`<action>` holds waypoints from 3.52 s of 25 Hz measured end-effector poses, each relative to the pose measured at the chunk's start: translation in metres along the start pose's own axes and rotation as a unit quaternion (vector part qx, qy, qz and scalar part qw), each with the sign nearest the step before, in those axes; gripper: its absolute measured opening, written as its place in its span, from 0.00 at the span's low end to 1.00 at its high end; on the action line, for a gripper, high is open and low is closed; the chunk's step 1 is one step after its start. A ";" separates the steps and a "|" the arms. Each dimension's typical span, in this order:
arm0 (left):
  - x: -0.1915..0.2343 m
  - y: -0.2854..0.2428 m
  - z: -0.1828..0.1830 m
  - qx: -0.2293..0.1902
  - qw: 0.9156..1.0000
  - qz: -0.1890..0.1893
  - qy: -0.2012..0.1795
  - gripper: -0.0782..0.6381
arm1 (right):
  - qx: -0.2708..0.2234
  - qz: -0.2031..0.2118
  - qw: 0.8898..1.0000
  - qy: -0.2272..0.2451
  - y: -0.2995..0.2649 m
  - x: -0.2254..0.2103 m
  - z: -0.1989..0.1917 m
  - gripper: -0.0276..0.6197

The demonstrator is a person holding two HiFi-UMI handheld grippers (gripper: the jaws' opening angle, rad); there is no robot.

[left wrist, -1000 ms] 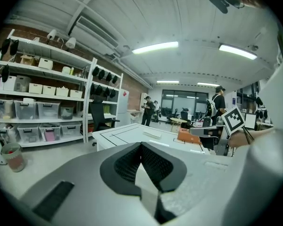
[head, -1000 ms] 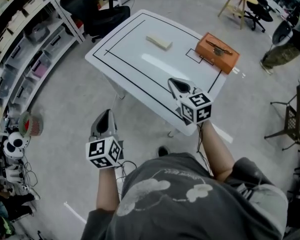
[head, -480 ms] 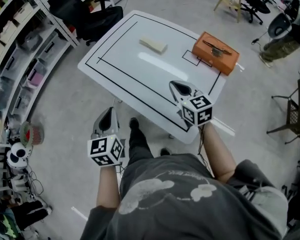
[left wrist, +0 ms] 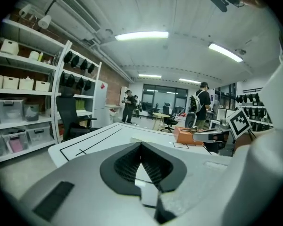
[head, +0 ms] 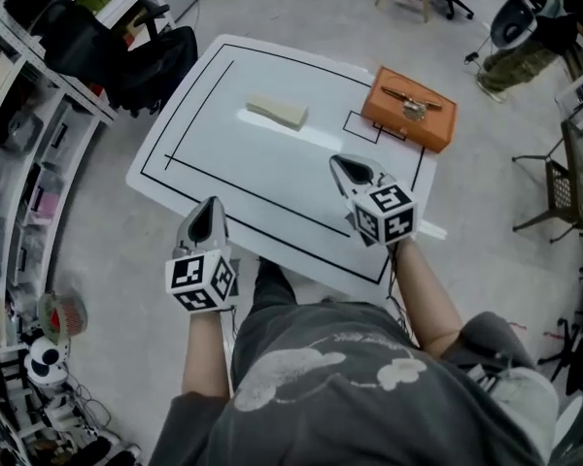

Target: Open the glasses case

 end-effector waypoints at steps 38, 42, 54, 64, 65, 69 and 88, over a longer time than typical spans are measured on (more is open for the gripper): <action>0.071 -0.327 0.005 0.199 0.945 -0.233 -0.118 0.11 | 0.054 -0.224 0.971 -0.068 -0.144 -0.055 0.040 0.04; 0.070 -0.332 0.002 0.201 0.946 -0.215 -0.136 0.11 | 0.063 -0.221 0.971 -0.065 -0.149 -0.057 0.037 0.04; 0.066 -0.344 -0.008 0.212 0.944 -0.200 -0.153 0.11 | 0.122 -0.198 0.973 0.013 -0.168 -0.058 0.032 0.05; 0.064 -0.345 -0.010 0.217 0.943 -0.198 -0.159 0.11 | 0.170 -0.116 0.974 0.097 -0.192 -0.048 0.026 0.32; 0.064 -0.345 -0.010 0.217 0.942 -0.198 -0.160 0.11 | 0.182 -0.102 0.972 0.105 -0.196 -0.047 0.022 0.39; 0.065 -0.345 -0.010 0.218 0.942 -0.198 -0.160 0.11 | 0.220 -0.086 0.959 0.154 -0.209 -0.044 0.011 0.51; 0.064 -0.346 -0.011 0.219 0.941 -0.201 -0.159 0.11 | 0.194 -0.101 0.955 0.199 -0.211 -0.043 0.024 0.18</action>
Point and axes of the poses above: the fingertips, and each gripper's own axes: y backward along the fingers, x to its left, z out of its top, the point moved 10 cm from there along y, backward along the fingers, and after that the axes turned 3 degrees about -y, right-handed, at the moved point
